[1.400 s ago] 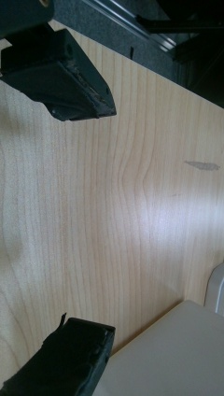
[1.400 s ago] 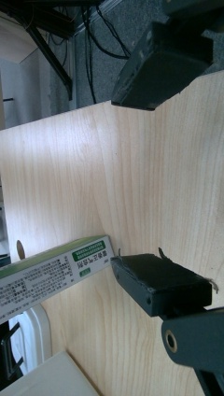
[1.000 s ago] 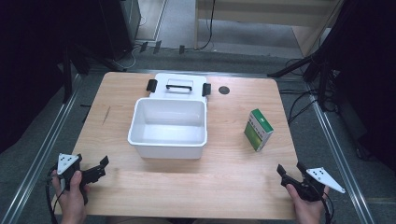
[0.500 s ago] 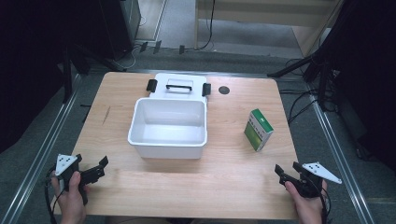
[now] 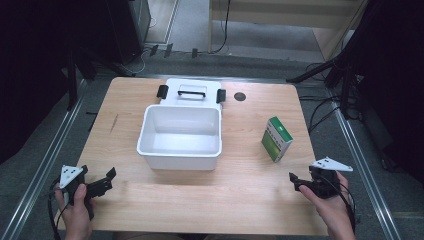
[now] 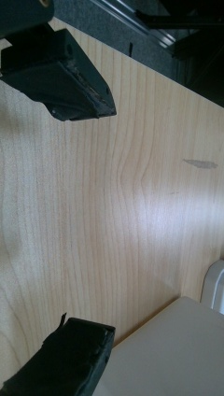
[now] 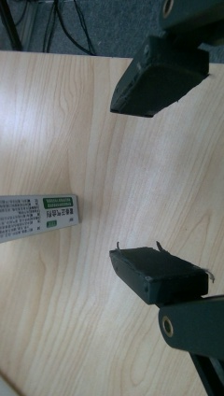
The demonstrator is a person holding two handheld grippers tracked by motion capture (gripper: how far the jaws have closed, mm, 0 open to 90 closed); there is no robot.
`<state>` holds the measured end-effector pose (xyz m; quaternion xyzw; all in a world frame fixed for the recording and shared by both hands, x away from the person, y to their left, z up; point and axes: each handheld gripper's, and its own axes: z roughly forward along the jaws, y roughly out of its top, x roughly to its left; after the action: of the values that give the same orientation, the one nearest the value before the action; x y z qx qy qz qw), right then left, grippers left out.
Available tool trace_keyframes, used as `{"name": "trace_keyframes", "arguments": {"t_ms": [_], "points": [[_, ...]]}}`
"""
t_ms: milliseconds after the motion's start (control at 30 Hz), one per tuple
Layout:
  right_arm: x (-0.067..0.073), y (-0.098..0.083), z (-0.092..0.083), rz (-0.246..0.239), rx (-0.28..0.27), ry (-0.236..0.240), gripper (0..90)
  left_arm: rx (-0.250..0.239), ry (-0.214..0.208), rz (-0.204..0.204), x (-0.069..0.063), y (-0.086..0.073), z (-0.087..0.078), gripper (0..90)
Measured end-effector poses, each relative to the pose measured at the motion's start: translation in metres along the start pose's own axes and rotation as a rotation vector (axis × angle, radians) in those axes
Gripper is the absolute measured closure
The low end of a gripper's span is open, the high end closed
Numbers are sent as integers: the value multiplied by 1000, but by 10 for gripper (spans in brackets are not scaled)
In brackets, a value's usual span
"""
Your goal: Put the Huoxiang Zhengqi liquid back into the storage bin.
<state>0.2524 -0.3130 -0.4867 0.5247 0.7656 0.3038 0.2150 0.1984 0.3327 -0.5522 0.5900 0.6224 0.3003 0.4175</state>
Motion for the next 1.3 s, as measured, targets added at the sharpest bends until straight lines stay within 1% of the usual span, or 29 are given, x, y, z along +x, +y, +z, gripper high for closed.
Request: {"name": "trace_keyframes", "arguments": {"t_ms": [67,133,200,267,333,367,433,567,700,833,933,1033,1300], "points": [[1,8,1,-26,37,10,247,0,-1,-1,0,0,0,3],[3,15,2,-45,89,12,247,1,-1,-2,0,0,0,3],[6,23,4,-86,132,-28,248,1,-1,-2,0,0,0,3],[8,30,7,-123,182,-53,247,0,0,-1,0,0,0,3],[9,37,11,-130,234,-50,243,0,0,-3,0,0,0,3],[9,40,13,-135,254,-52,243,0,0,-3,0,0,0,3],[10,45,15,-131,292,-54,240,1,-1,-2,0,0,0,3],[10,56,19,-130,350,-37,225,1,-1,-2,0,0,0,3],[12,66,22,-150,420,-34,206,0,0,-3,0,0,0,3],[14,78,21,-168,471,-43,195,0,0,-2,0,0,0,3],[16,88,20,-171,505,-34,189,1,0,-2,0,0,0,3],[19,98,19,-178,527,-26,190,1,0,-3,0,0,0,3],[32,124,21,-191,582,-35,201,4,1,-6,1,0,0,3]]}}
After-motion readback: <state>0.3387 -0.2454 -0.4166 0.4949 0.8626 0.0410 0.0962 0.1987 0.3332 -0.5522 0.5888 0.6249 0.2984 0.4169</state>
